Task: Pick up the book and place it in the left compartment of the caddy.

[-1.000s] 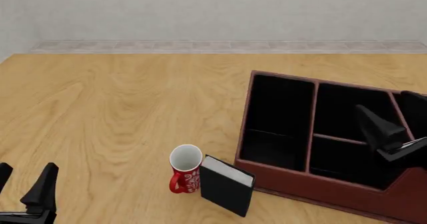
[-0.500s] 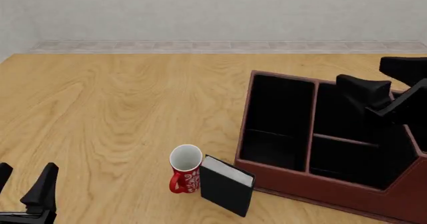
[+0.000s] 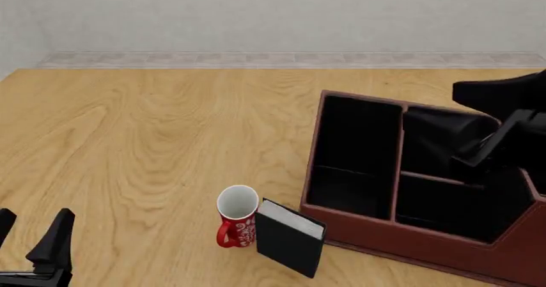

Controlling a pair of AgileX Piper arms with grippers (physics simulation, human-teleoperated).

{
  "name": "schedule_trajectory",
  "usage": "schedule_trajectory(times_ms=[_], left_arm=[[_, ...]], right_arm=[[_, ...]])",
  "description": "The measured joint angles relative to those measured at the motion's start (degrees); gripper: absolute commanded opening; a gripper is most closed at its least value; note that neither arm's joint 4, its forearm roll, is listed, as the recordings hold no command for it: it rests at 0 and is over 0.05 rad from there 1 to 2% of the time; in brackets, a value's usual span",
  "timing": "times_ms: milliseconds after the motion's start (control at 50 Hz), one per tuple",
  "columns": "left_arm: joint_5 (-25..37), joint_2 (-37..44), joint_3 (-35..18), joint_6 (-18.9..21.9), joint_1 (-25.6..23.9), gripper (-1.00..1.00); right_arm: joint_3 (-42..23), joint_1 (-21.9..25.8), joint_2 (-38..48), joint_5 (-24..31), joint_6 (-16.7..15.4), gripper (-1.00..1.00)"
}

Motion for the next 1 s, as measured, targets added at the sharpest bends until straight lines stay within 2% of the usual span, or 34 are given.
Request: schedule_trajectory(times_ms=[300, 1000], left_arm=[[0.00, 0.00, 0.00, 0.00, 0.00, 1.00], [0.00, 0.00, 0.00, 0.00, 0.00, 1.00]], right_arm=[[1.28, 4.55, 2.45, -1.64, -0.10, 1.00], [3.18, 15.53, 13.75, -9.23, 0.72, 1.00]])
